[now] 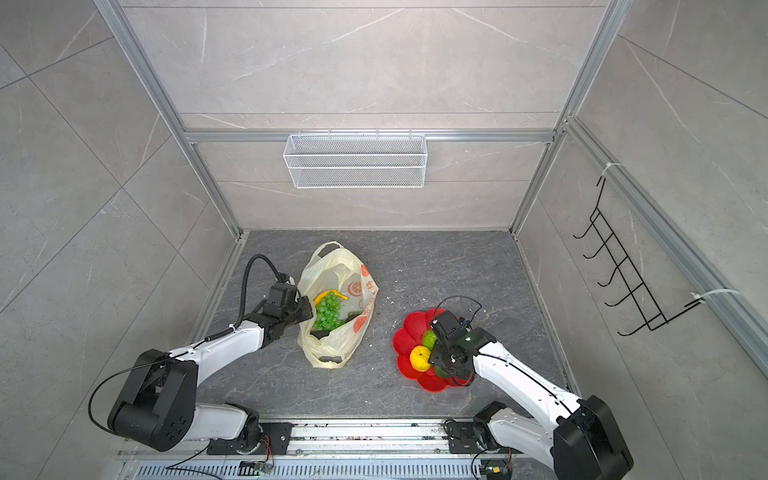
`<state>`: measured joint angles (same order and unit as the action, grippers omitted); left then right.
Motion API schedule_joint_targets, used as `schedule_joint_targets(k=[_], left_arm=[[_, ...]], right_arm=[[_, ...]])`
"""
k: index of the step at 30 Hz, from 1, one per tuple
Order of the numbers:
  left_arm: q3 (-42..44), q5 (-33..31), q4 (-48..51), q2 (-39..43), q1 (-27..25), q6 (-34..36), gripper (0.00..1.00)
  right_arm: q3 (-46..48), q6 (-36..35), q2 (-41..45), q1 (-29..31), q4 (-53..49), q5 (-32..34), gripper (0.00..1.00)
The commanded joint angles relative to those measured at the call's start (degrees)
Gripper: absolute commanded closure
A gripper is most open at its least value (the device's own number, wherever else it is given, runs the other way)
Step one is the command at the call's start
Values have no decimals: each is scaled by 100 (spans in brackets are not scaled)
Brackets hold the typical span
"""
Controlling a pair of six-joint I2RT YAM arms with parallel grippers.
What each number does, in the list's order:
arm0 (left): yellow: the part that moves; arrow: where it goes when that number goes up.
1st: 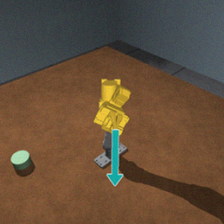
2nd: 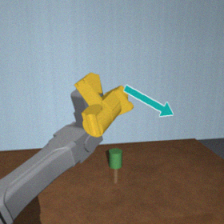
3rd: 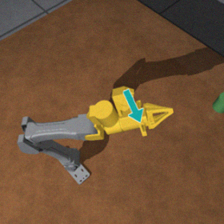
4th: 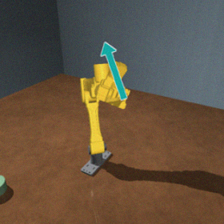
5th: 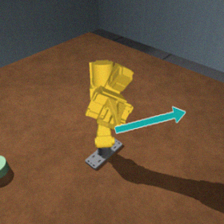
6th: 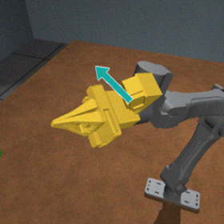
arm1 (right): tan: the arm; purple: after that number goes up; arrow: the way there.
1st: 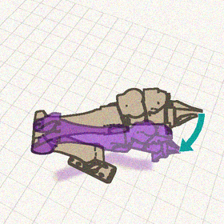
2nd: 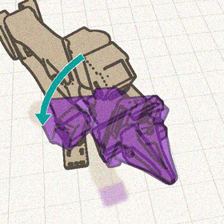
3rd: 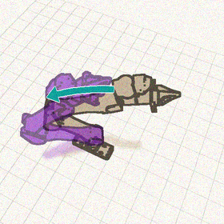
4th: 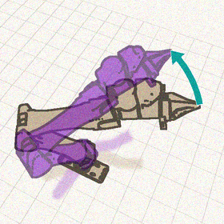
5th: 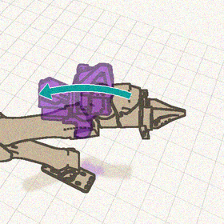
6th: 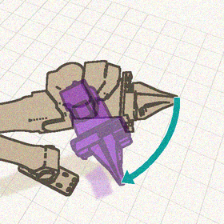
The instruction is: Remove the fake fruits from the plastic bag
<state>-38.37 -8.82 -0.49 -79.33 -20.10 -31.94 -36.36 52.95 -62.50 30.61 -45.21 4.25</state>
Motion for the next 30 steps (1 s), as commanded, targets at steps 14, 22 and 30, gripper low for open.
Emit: schedule_joint_targets(k=[14, 22, 30], left_arm=[[-233, 192, -90, 48, -171, 278, 95], [-198, 12, -109, 216, -348, 483, 95], [-68, -42, -232, 322, -347, 330, 95]], right_arm=[[-1449, -347, -224, 271, 642, -284, 35], [-3836, -645, -2853, 1570, 1482, -228, 35], [-5527, -563, -4685, 1921, 1725, -645, 36]])
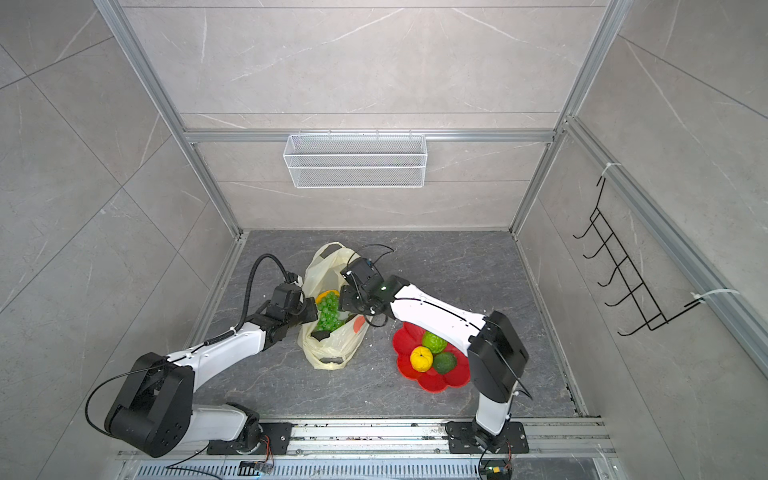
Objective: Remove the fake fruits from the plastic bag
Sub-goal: 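Move the open right gripper back into the bag opening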
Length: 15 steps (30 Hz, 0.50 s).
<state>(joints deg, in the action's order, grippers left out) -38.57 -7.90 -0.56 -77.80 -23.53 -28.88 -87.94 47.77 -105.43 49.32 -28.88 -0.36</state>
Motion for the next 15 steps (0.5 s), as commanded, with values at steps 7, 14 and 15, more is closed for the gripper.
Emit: schedule_joint_targets(k=[7, 14, 15], left_arm=[[-23, -425, -136, 188, -3, -114, 95], [-94, -568, -30, 20, -3, -227, 95], [-90, -578, -32, 11, -3, -245, 95]], right_arm=[[-638, 49, -1012, 298, -284, -185, 41], [532, 399, -446, 606, 57, -34, 42], [665, 462, -390, 654, 188, -58, 41]])
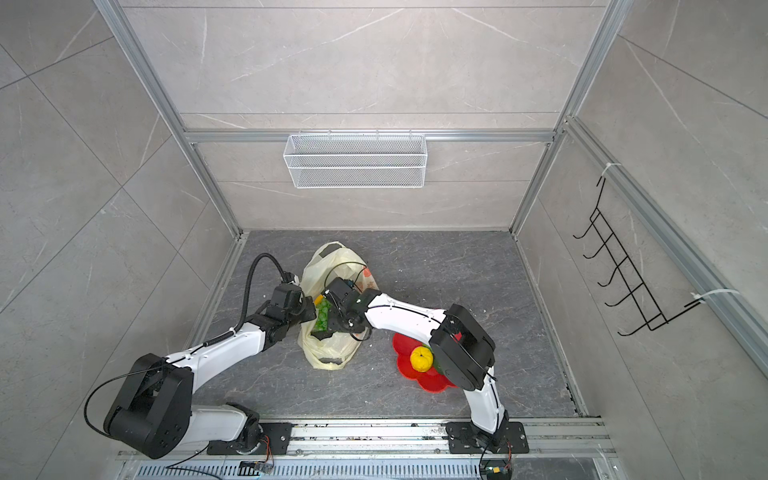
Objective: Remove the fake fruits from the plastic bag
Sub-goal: 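Move the open right gripper back into the bag opening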
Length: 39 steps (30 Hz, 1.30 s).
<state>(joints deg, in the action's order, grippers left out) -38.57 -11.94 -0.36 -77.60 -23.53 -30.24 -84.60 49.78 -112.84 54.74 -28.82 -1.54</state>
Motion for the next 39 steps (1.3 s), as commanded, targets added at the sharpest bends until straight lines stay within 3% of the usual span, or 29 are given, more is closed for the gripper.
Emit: schedule_joint_targets(k=[1, 9, 14, 19, 28, 39], left_arm=[[-86, -182, -54, -17, -3, -123, 95], [-185, -543, 277, -152, 22, -317, 94], [-276, -426, 398, -373, 107, -514, 94], [-301, -319, 393, -491, 139, -527, 94], [-266, -169, 239, -404, 138, -363, 93], [-239, -98, 185, -319, 122, -315, 93]], right_arm=[[409, 285, 359, 147, 242, 32, 41], [1012, 317, 407, 281, 539, 96, 38], [1116, 269, 332, 292, 544, 171, 35], [970, 149, 370, 270, 455, 324, 30], [439, -109, 572, 56, -141, 841, 29], [-289, 10, -22, -100, -536, 1059, 30]])
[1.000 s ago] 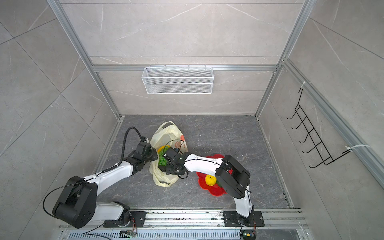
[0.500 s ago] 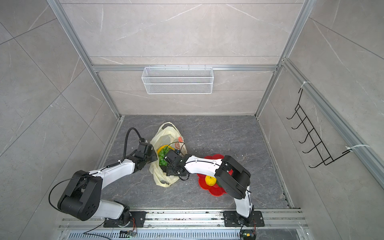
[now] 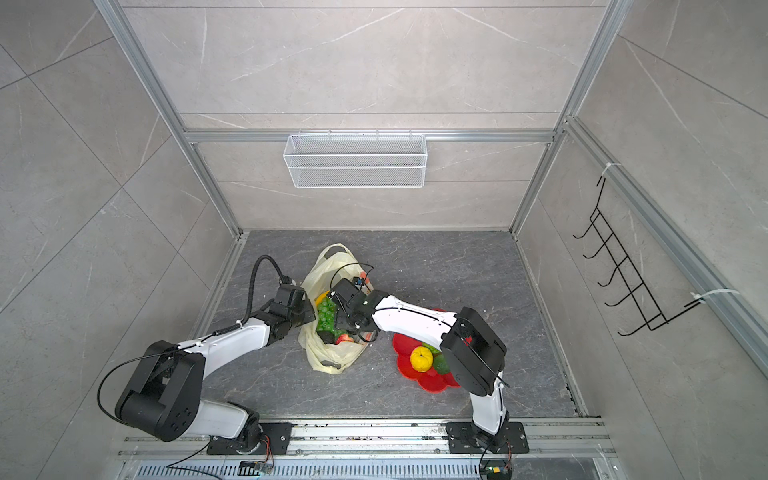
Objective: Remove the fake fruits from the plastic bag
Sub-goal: 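Grasp the dark plum with green leaves inside the bag with the right gripper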
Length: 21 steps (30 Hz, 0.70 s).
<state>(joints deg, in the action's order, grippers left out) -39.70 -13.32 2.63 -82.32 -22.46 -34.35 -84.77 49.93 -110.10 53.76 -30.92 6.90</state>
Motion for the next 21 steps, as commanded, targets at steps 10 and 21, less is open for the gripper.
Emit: schedule_joint_targets(k=[10, 21], left_arm=[[-117, 62, -111, 190, 22, 114, 93], [-126, 53, -113, 181, 22, 138, 92]], right_arm=[[-911, -396, -790, -50, -1032, 684, 28], [-1858, -1436, -1521, -649, -1580, -908, 25]])
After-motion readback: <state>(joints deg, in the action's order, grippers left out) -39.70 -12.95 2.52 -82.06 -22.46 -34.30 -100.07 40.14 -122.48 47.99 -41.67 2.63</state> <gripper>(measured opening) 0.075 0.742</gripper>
